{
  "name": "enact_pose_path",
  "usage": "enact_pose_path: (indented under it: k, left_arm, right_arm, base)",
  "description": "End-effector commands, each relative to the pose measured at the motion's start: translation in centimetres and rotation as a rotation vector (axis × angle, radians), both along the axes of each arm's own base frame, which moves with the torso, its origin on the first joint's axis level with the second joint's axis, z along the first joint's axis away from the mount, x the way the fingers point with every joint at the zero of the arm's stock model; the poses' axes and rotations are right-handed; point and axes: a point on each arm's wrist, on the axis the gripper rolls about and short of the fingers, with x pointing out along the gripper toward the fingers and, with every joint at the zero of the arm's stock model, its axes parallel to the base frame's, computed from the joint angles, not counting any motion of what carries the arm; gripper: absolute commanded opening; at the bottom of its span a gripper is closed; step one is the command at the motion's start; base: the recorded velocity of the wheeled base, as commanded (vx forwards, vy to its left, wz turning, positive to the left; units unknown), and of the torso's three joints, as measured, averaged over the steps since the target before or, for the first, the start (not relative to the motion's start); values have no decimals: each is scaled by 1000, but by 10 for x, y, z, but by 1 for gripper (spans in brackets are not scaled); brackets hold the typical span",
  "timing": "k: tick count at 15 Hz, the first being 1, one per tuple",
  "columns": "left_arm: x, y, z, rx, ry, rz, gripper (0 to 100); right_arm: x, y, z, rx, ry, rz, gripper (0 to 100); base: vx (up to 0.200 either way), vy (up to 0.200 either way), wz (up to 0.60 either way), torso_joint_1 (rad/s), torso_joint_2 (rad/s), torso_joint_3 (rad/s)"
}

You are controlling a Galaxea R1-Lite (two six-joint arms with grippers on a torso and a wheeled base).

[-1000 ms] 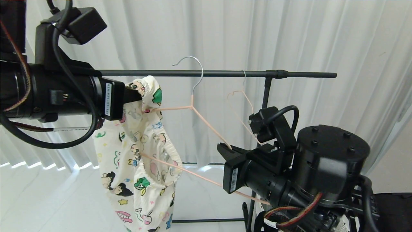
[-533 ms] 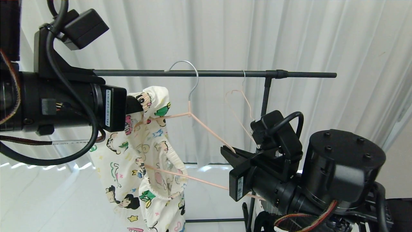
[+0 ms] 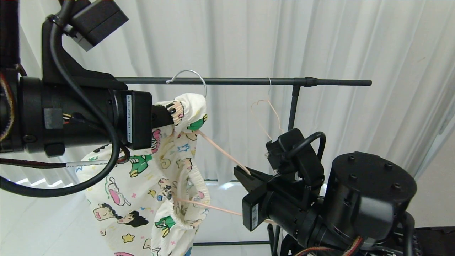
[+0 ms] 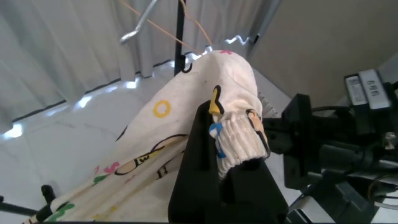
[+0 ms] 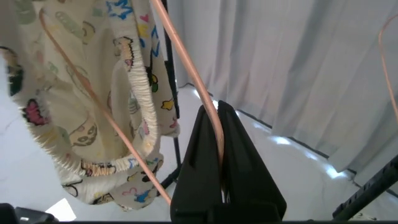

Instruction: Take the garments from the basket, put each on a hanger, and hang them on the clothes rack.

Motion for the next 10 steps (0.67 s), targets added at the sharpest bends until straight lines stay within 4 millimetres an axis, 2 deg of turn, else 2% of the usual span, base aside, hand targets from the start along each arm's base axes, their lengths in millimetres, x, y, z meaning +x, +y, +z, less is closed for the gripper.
enact_pose_path:
  k: [1, 5, 7, 10]
  left_arm:
    - [-1, -1, 0, -1, -2, -3, 0]
    - [2, 8, 3, 31, -46, 100, 0]
    - [7, 22, 4, 120, -122, 146, 0]
    - [5, 27, 7, 192, -188, 121, 0]
  right_arm:
    - [2, 1, -5, -15, 8, -6, 0]
    - [10, -4, -5, -18, 5, -61, 0]
    - [16, -7, -4, -20, -1, -80, 0]
    - [21, -9, -2, -28, -31, -124, 0]
  base:
    - [0, 0, 0, 0, 0, 0]
    - [0, 0, 0, 0, 0, 0]
    - [0, 0, 0, 0, 0, 0]
    - [0, 0, 0, 0, 0, 0]
